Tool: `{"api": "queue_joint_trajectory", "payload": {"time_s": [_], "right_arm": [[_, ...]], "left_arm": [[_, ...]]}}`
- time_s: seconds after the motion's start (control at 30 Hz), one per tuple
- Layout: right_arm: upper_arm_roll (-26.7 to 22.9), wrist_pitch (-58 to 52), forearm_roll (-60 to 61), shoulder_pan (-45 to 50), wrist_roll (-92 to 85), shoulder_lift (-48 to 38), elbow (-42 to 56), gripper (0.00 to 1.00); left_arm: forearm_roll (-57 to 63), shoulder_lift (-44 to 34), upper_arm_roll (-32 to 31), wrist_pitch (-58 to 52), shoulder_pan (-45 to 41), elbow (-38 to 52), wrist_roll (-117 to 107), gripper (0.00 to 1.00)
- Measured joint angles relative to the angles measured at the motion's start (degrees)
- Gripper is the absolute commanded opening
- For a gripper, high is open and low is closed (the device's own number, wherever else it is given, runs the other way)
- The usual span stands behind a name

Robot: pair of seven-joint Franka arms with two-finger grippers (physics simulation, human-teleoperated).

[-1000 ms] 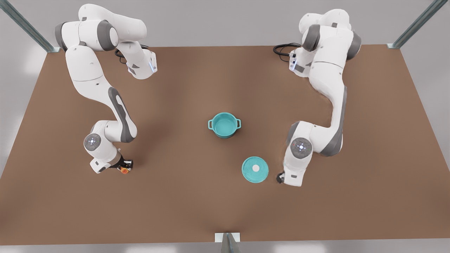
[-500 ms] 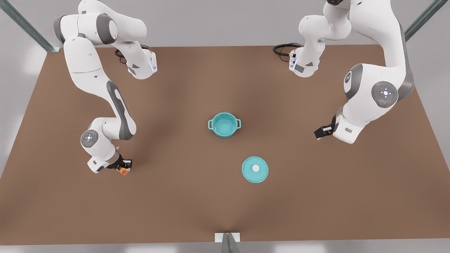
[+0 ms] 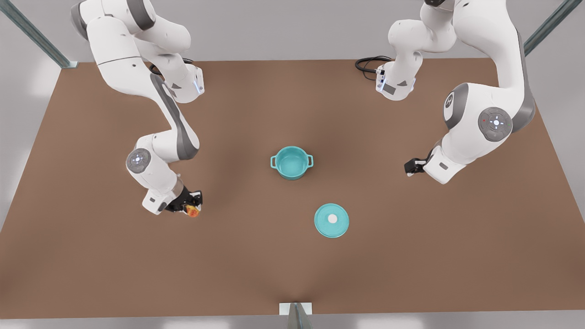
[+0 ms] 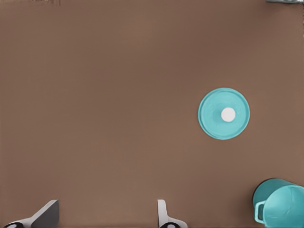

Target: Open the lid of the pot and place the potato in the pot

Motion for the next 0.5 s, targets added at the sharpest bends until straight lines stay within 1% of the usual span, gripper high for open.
{"api": "queue_joint_trajectory", "payload": {"time_s": [0.07, 0.13, 0.3, 0.5], "right_arm": [[2.76, -2.15, -0.01, -0.01, 0.36, -1.83, 0.02, 0.47], [4.49, -3.82, -0.17, 2.33, 1.44, -2.68, 0.01, 0.47], [5.11, -6.2, -3.97, 12.33, 7.24, -3.06, 0.58, 0.45], [5.13, -7.29, -5.43, 22.06, 16.53, -2.6, 2.61, 0.44]], "left_arm": [[0.01, 0.0, 0.0, -0.03, 0.01, 0.02, 0.91, 1.0], [0.04, 0.0, 0.01, -0.05, 0.02, -0.01, 1.73, 1.0], [0.12, -0.07, 0.03, -0.08, 0.02, 0.2, 3.42, 1.0], [0.16, -0.03, 0.03, -0.07, 0.02, 0.31, 4.91, 1.0]]}}
